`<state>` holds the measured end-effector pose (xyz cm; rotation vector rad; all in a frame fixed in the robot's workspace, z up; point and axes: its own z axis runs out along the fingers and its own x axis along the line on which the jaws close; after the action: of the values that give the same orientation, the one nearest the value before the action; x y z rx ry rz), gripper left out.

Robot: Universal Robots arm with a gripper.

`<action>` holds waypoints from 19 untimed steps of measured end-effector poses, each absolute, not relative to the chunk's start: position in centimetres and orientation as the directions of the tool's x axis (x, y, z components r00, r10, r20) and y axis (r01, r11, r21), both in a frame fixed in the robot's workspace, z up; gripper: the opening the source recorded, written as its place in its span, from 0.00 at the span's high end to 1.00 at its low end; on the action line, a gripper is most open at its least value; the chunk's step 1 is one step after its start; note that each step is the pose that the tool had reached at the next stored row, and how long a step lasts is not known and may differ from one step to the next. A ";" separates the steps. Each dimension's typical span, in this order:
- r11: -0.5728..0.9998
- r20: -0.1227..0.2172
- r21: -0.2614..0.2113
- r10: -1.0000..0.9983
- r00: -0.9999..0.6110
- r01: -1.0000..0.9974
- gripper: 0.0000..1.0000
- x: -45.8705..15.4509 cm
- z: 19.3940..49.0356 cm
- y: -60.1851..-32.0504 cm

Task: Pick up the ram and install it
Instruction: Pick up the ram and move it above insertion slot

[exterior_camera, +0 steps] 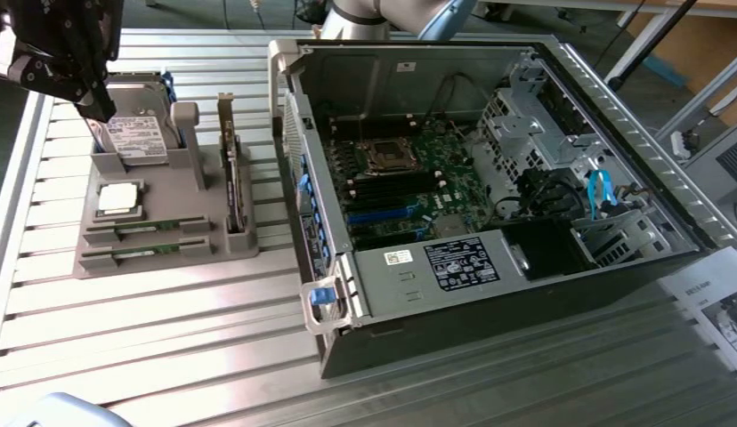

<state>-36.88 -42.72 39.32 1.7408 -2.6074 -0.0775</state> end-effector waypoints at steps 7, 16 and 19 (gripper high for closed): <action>0.303 -0.023 0.044 -0.952 -0.304 -0.952 0.90 -36.9 39.3 -42.7; 0.203 -0.023 0.044 -0.979 -0.204 -0.978 0.90 -36.9 39.3 -42.7; 0.170 -0.023 0.044 -0.985 -0.172 -0.984 0.90 -36.9 39.3 -42.7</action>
<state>-36.88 -42.71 39.32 2.0148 -2.3950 -0.0758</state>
